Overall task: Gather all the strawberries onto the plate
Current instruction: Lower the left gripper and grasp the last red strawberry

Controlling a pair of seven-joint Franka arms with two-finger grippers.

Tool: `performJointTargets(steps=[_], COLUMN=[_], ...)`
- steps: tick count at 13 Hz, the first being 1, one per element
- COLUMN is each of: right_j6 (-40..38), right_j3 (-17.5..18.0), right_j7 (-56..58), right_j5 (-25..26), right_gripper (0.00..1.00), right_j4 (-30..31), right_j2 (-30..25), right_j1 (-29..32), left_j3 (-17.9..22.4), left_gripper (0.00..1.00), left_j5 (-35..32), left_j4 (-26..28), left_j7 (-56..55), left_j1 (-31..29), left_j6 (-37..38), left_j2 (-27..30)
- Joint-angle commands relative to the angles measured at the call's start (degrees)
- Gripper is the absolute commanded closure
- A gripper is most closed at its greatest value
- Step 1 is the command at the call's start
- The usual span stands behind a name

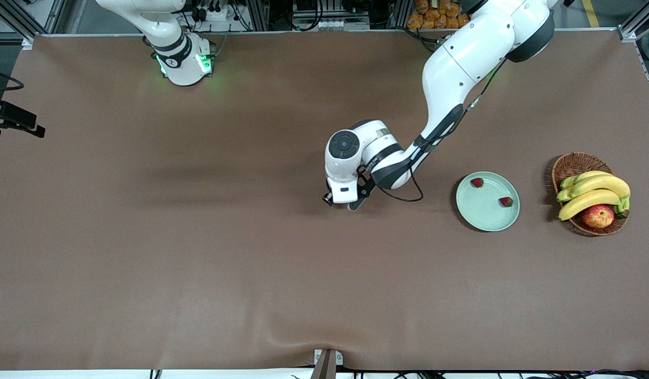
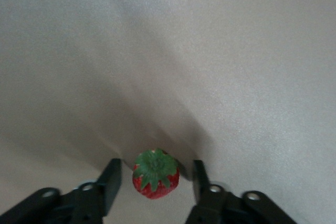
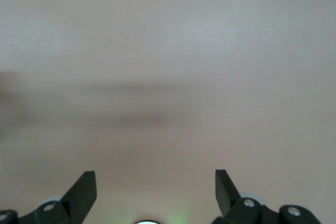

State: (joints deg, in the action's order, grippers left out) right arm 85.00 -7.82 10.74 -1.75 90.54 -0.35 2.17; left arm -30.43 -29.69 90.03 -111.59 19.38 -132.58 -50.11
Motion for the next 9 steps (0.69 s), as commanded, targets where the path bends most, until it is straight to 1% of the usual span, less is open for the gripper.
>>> performJointTargets(steps=[1, 3, 4, 7, 8, 9], right_j6=[-0.71, -0.89, -0.80, -0.71, -0.71, -0.71], right_j3=[0.70, 0.96, 1.13, 0.96, 0.96, 0.96], right_j7=[-0.89, -3.26, -3.27, -3.36, -3.36, -3.36], right_j5=[0.35, 0.26, 0.26, 0.44, 0.44, 0.44], right_gripper=[0.00, 0.00, 0.00, 0.00, 0.00, 0.00], right_j4=[-0.63, -1.24, -1.33, -1.33, -1.51, -1.60], right_j2=[-0.44, -0.44, -0.35, -0.35, -0.35, -0.35], right_j1=[0.21, 0.21, 0.12, -0.32, -0.32, -0.41], left_j3=[0.19, 0.19, 0.11, -0.24, -0.42, -0.86], left_gripper=[0.99, 1.00, 1.00, 1.00, 1.00, 1.00], left_j5=[-1.24, -1.25, -1.25, -1.25, -1.16, -1.16], left_j4=[-0.91, -0.99, -0.99, -0.73, -0.38, 1.10], left_j7=[-0.47, -0.56, -0.47, 1.89, 4.16, 8.62], left_j1=[0.31, -0.22, -1.09, -4.78, -6.36, -7.85], left_j6=[-0.31, -0.13, 0.57, 5.39, 7.67, 11.52], left_j2=[-0.52, 0.62, 2.36, 7.38, 9.05, 10.98])
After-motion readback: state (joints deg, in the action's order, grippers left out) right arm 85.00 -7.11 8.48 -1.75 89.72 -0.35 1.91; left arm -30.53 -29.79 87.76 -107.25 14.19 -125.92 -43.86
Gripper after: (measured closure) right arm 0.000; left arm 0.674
